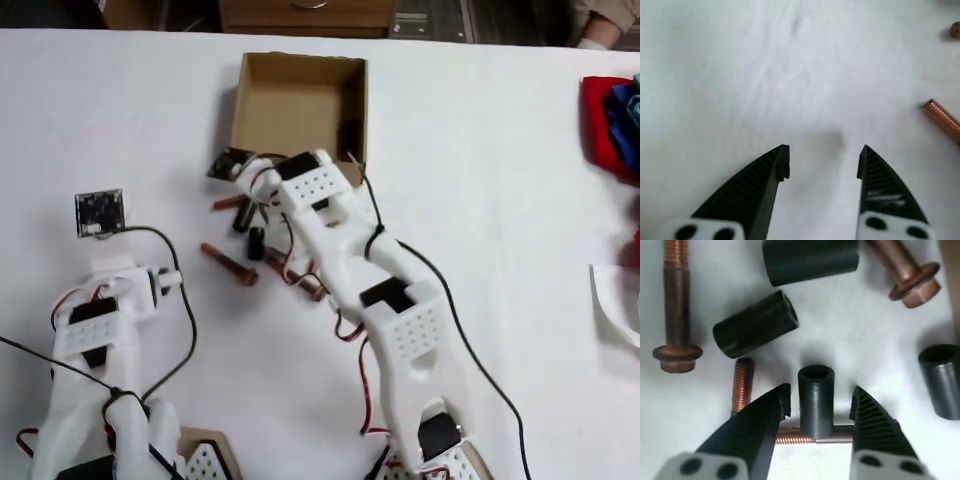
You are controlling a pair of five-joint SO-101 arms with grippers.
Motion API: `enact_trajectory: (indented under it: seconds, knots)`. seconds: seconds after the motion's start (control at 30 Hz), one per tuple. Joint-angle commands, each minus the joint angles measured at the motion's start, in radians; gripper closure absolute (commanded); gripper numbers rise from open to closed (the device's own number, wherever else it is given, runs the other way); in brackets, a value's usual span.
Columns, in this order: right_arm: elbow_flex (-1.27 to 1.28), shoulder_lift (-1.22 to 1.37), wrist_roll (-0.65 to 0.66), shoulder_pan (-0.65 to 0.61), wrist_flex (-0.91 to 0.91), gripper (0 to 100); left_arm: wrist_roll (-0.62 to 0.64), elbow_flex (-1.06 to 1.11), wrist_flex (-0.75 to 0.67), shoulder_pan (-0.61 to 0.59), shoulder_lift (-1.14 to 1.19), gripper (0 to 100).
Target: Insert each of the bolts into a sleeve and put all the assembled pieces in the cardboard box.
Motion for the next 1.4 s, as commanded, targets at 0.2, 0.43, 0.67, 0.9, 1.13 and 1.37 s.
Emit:
enact_trajectory:
  seconds: [0.2, 0.43, 0.67, 0.9, 1.13, 1.37]
  knots:
    - [-0.006, 0.051, 0.043, 0.039, -0.008, 81.3, -0.002, -0.008, -0.015, 0.008, -0.020, 76]
    - [-0.035, 0.058, 0.038, 0.048, -0.004, 96.7, -0.002, -0.008, -0.015, 0.008, -0.020, 76]
    - [-0.038, -0.025, 0.021, 0.081, 0.031, 97.8, -0.002, -0.008, -0.015, 0.008, -0.020, 76]
    - [-0.031, -0.361, -0.083, 0.087, 0.119, 97.8, -0.003, -0.013, -0.009, 0.014, -0.020, 76]
    - [0.046, -0.633, -0.083, 0.219, 0.251, 97.8, -0.265, -0.205, 0.273, 0.161, -0.020, 76]
    - [0.506, -0.814, -0.083, 0.498, 0.113, 97.8, -0.534, -0.512, 0.661, 0.396, -0.017, 76]
